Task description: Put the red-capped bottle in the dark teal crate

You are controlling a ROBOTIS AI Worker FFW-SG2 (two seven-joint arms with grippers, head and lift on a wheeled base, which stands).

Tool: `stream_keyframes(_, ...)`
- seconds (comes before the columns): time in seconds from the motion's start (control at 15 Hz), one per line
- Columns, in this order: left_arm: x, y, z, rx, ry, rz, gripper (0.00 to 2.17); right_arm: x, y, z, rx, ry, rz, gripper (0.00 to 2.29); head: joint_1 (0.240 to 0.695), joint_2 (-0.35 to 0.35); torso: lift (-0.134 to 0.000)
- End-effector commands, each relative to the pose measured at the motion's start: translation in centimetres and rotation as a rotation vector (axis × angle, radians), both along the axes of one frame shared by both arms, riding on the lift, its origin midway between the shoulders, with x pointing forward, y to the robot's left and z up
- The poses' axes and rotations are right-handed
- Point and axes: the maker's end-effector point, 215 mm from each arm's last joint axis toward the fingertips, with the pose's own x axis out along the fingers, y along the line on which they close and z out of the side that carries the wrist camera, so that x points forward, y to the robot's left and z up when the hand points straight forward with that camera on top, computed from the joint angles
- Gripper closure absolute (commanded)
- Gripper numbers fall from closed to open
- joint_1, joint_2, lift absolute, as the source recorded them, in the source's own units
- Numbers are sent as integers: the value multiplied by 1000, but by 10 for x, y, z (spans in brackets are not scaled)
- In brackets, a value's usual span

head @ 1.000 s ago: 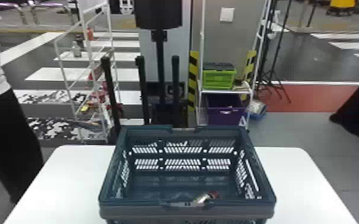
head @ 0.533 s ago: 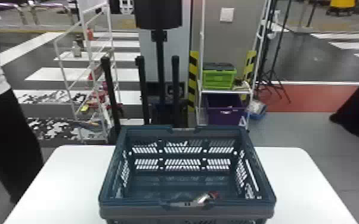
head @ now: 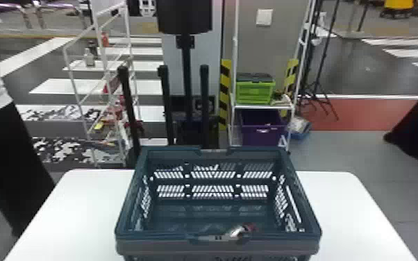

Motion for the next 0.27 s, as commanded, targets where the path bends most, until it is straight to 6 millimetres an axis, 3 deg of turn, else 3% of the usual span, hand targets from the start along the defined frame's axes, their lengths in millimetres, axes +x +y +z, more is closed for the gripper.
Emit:
stream_keyframes(0.0, 1, 0, 2, 0, -4, 0, 70, 1, 0, 1, 1, -2, 0, 154, 499, 0, 0)
stream_keyframes(0.2, 0, 0, 1, 0, -2, 0, 76, 1, 0, 1, 2, -2, -2, 154, 499, 0, 0)
